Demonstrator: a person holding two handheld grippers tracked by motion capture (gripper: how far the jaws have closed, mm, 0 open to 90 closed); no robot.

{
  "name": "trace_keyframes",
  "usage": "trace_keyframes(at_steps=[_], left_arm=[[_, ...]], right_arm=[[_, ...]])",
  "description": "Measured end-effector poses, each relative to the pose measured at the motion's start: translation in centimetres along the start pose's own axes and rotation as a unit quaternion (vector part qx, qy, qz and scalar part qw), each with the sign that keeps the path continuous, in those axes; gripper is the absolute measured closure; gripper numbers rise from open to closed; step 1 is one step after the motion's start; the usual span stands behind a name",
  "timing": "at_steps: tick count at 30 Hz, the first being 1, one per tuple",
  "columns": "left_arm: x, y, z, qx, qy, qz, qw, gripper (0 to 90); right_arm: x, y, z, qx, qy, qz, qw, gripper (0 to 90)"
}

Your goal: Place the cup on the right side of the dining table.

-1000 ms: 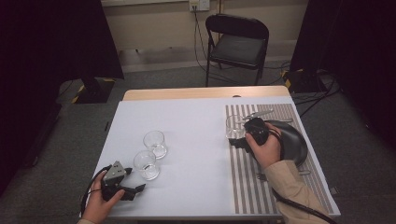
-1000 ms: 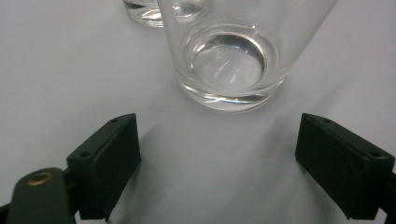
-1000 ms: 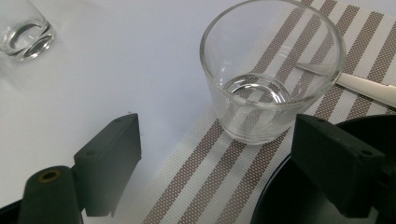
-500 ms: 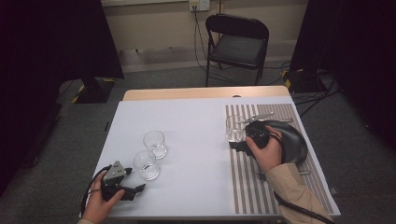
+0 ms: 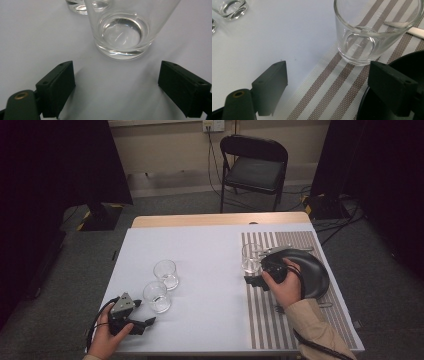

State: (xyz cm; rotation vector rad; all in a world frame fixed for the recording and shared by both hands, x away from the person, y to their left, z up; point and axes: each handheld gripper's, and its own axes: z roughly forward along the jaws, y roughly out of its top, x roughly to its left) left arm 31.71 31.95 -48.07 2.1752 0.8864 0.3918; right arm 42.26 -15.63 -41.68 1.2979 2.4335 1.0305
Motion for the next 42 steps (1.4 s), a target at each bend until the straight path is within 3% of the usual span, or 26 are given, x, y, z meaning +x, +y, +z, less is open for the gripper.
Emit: trace_keyframes(at_steps=[15, 24, 42], left_arm=[[0.0, 0.0, 0.0, 0.000, 0.000, 0.000, 1.0000, 13.1], [0.0, 0.0, 0.0, 0.000, 0.000, 0.000, 1.0000, 13.1], [0.0, 0.0, 0.0, -0.001, 0.000, -0.001, 1.0000, 13.1]], right_arm=[[0.1, -1.1, 0.3, 0.002, 0.007, 0.002, 1.0000, 15.5], [0.4, -1.5, 0.4, 0.007, 0.003, -0.007, 0.9999, 15.4], [1.3, -2.4, 0.6, 0.019, 0.018, -0.019, 0.9995, 15.4]])
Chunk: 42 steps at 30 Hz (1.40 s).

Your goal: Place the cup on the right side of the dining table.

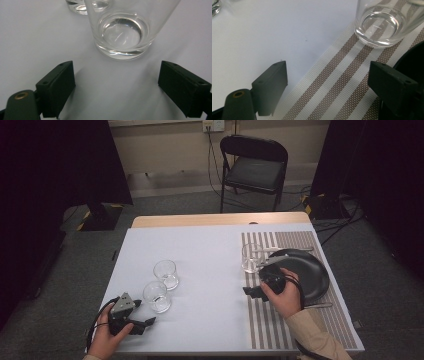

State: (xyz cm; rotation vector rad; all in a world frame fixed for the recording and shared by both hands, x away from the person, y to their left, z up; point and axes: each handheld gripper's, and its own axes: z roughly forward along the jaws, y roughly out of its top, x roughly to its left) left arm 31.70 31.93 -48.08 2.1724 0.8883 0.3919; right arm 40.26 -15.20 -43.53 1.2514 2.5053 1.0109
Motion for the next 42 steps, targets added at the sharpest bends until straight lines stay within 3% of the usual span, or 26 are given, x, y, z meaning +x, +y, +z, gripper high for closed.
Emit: trace_keyframes(at_steps=[14, 42], left_arm=[[0.0, 0.0, 0.0, 0.000, 0.000, 0.000, 1.0000, 13.1], [0.0, 0.0, 0.0, 0.000, 0.000, 0.000, 1.0000, 13.1]], right_arm=[[0.2, -0.8, 0.1, 0.004, 0.014, 0.007, 0.9999, 15.5], [0.7, -2.1, -0.1, 0.011, 0.025, -0.007, 0.9996, 15.5]])
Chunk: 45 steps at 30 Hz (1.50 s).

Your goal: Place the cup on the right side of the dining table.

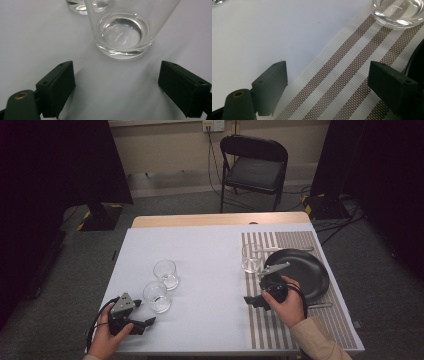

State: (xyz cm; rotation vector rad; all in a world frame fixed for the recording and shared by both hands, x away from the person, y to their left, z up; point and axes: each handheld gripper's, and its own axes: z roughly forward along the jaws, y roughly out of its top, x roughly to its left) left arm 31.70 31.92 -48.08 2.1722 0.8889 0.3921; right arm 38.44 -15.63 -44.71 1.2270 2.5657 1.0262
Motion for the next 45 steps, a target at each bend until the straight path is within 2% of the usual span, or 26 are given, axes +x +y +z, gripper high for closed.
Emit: trace_keyframes(at_steps=[15, 27, 32, 38, 45], left_arm=[[0.0, 0.0, 0.0, 0.000, 0.000, 0.000, 1.0000, 13.1], [0.0, 0.0, 0.0, 0.000, 0.000, 0.000, 1.0000, 13.2], [0.0, 0.0, 0.0, 0.000, 0.000, 0.001, 1.0000, 13.1], [0.0, 0.0, 0.0, 0.000, 0.001, 0.001, 1.0000, 13.1], [0.0, 0.0, 0.0, 0.000, 0.001, 0.001, 1.0000, 13.2]], right_arm=[[-0.1, -0.9, 0.3, 0.008, 0.008, 0.001, 0.9999, 15.5], [0.0, -1.4, 0.7, 0.010, 0.002, -0.010, 0.9999, 15.2], [0.2, -1.6, 0.8, 0.009, -0.005, -0.032, 0.9994, 14.3], [0.3, -2.0, 0.8, -0.002, -0.005, -0.042, 0.9991, 13.7], [0.7, -2.4, 1.0, -0.006, -0.019, -0.070, 0.9974, 13.2]])
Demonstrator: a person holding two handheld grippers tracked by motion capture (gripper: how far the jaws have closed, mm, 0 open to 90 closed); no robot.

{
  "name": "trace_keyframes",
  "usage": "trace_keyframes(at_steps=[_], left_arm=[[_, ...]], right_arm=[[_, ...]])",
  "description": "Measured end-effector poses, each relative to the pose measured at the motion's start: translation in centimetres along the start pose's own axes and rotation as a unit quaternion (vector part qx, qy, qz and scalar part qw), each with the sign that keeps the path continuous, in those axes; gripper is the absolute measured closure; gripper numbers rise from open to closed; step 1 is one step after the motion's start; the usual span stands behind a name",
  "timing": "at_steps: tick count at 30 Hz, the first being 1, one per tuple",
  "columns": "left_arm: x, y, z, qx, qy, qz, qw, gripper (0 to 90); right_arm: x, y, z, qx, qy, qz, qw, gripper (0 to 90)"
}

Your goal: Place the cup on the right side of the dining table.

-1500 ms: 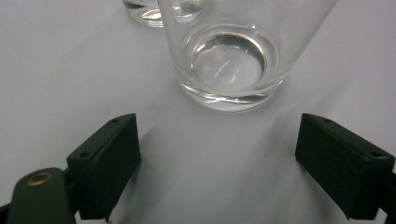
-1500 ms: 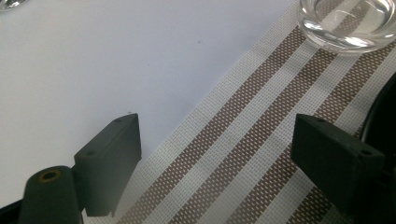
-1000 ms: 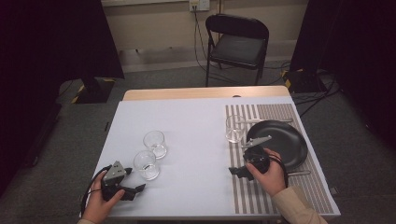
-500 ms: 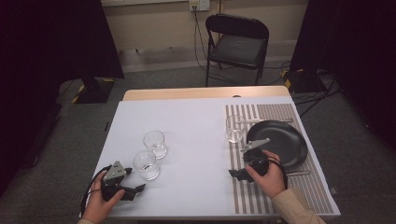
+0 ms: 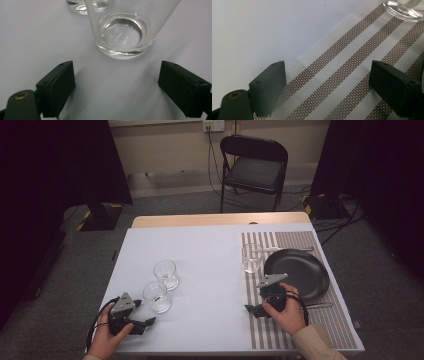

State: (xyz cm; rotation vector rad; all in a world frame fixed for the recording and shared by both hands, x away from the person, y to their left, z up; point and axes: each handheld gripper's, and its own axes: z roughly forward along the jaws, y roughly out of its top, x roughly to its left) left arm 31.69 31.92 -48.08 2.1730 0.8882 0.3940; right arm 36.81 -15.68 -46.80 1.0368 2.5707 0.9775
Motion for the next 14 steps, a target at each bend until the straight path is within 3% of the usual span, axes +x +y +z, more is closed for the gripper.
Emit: trace_keyframes(at_steps=[7, 14], left_arm=[[0.00, 0.00, 0.00, 0.000, 0.000, 0.000, 1.0000, 13.2], [0.00, 0.00, 0.00, 0.000, 0.000, 0.000, 1.0000, 13.1]], right_arm=[[0.32, -0.14, 0.12, 0.002, -0.010, -0.025, 0.9996, 12.1], [0.36, -0.21, 0.15, 0.000, -0.011, -0.028, 0.9996, 11.8]])
